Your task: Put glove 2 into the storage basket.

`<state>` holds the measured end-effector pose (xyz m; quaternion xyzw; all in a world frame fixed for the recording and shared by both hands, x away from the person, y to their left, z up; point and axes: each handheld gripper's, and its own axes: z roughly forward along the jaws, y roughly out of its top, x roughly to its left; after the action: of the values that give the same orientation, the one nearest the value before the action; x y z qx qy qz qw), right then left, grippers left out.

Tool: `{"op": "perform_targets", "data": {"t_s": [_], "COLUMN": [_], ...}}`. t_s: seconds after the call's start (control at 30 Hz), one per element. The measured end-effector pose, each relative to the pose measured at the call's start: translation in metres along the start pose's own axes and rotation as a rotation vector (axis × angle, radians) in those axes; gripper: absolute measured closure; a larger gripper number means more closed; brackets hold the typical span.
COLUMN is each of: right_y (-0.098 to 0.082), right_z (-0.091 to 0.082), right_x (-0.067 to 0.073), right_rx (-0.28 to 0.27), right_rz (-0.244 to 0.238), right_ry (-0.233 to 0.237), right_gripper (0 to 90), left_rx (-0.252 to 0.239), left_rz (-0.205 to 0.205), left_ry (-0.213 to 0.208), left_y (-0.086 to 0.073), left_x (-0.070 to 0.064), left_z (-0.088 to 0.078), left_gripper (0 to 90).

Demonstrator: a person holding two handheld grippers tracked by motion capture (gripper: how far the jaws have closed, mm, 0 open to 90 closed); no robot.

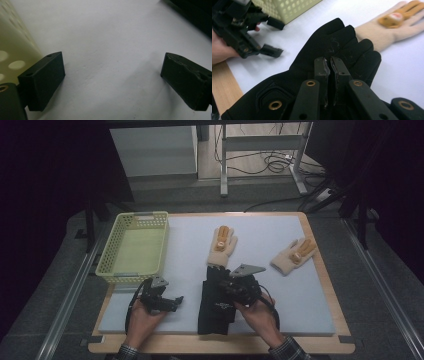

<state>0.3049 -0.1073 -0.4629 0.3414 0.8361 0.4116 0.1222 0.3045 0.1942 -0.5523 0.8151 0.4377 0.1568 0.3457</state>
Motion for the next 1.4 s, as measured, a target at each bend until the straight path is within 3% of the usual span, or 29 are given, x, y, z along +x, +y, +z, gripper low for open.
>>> {"op": "perform_targets", "data": {"t_s": [0.03, 0.07, 0.13, 0.3, 0.43, 0.47, 0.63, 0.77, 0.9, 0.93, 0.97, 1.0, 1.07, 1.23, 1.4], "right_y": [0.0, -0.003, -0.008, -0.021, -0.032, -0.034, -0.028, -0.026, -0.032, -0.039, -0.039, -0.05, -0.058, -0.076, -0.089], "right_z": [0.0, 0.006, 0.014, 0.029, 0.038, 0.039, 0.028, 0.011, 0.0, -0.005, -0.005, -0.009, -0.009, -0.009, -0.005], "right_x": [0.0, 0.011, 0.018, 0.02, 0.021, 0.019, 0.009, -0.004, -0.016, -0.023, -0.023, -0.028, -0.03, -0.028, -0.018], "right_rx": [0.0, 0.01, 0.023, 0.052, 0.065, 0.064, 0.041, 0.018, 0.027, 0.034, 0.034, 0.045, 0.064, 0.089, 0.095], "right_rz": [0.0, -0.017, -0.021, -0.018, -0.023, -0.019, -0.007, -0.03, -0.06, -0.066, -0.066, -0.045, -0.04, -0.032, -0.059], "right_ry": [0.0, -0.014, -0.033, -0.051, -0.037, -0.006, 0.059, 0.043, 0.038, 0.032, 0.032, 0.072, 0.088, 0.129, 0.172], "right_gripper": [82.9, 82.8, 82.9, 82.3, 74.7, 66.5, 54.9, 54.0, 61.7, 74.6, 74.6, 83.5, 88.2, 88.3, 88.3], "left_rx": [0.0, -0.004, -0.005, -0.001, -0.001, 0.0, 0.004, 0.004, 0.004, 0.004, 0.004, 0.004, 0.004, 0.006, 0.003], "left_rz": [0.0, -0.004, -0.006, -0.001, -0.001, -0.001, 0.004, 0.004, 0.004, 0.004, 0.004, 0.004, 0.004, 0.004, -0.002], "left_ry": [0.0, 0.0, 0.001, 0.0, 0.0, 0.001, 0.001, 0.001, 0.001, 0.001, 0.001, 0.001, 0.001, 0.001, -0.003], "left_y": [0.0, 0.0, 0.0, 0.0, 0.0, 0.0, 0.0, 0.0, 0.0, 0.0, 0.0, 0.0, 0.0, 0.0, 0.0], "left_x": [0.0, 0.0, 0.0, 0.0, 0.0, 0.0, 0.0, 0.0, 0.0, 0.0, 0.0, 0.0, 0.0, 0.0, 0.001], "left_z": [0.0, 0.0, 0.0, 0.0, 0.0, 0.0, 0.0, 0.0, 0.0, 0.0, 0.0, 0.0, 0.0, 0.0, -0.001], "left_gripper": [5.2, 5.2, 5.2, 5.2, 5.2, 5.2, 5.2, 5.2, 5.2, 5.2, 5.2, 5.2, 5.2, 5.2, 5.8]}}
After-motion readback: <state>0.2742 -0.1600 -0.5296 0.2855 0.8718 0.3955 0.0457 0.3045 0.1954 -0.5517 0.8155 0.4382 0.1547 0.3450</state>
